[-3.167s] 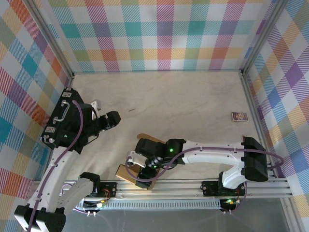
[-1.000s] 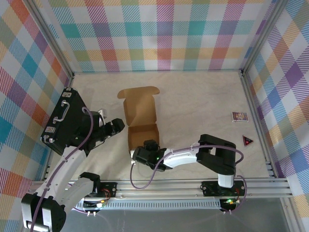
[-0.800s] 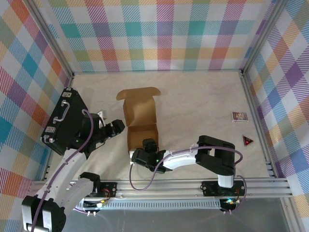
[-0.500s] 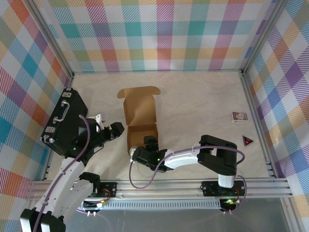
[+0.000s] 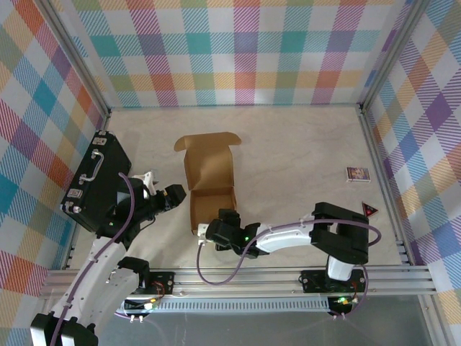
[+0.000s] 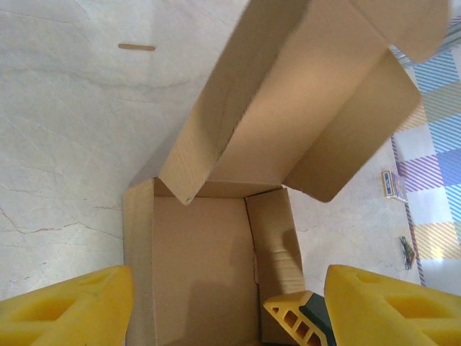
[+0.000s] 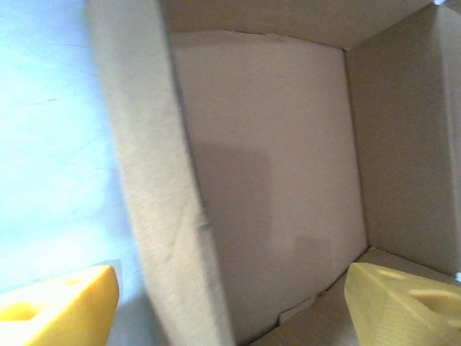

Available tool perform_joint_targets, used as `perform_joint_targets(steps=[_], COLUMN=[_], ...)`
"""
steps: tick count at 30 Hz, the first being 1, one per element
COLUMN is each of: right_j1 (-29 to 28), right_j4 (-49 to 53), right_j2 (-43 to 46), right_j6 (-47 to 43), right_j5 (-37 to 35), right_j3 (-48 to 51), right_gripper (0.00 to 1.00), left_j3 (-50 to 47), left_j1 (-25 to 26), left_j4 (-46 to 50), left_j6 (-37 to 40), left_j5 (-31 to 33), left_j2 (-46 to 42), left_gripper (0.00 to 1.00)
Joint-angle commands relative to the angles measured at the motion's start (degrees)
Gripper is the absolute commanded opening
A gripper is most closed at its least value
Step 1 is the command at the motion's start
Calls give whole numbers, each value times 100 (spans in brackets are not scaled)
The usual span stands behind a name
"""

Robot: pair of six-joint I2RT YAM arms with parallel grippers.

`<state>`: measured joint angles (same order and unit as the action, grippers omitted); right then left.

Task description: Fold the paper box

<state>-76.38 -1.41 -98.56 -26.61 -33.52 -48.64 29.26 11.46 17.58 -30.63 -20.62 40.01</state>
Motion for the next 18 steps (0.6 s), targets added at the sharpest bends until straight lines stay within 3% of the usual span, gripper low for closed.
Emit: perform_joint_targets(steps=[1,7,12,18], right_j1=[-35,-31,0,28], right_j4=[-1,-212,-403,-641], right_j2=[213,439,618,883], right_j6=[311,549,687,732], right_j5=[781,1045,1187,1243], right_j3=[139,323,318,372], right_gripper=[84,85,85,85], left_j3=[-145,-268,-128,291], left_j1=[-83,-79,-81,-81], left_j4=[-115,-115,-876,-1623], left_j6=[14,4,181,405], left_j5=[-156,-102,-224,221], left_j2=[-20,-258,-463,-316], left_gripper=[69,69,69,71])
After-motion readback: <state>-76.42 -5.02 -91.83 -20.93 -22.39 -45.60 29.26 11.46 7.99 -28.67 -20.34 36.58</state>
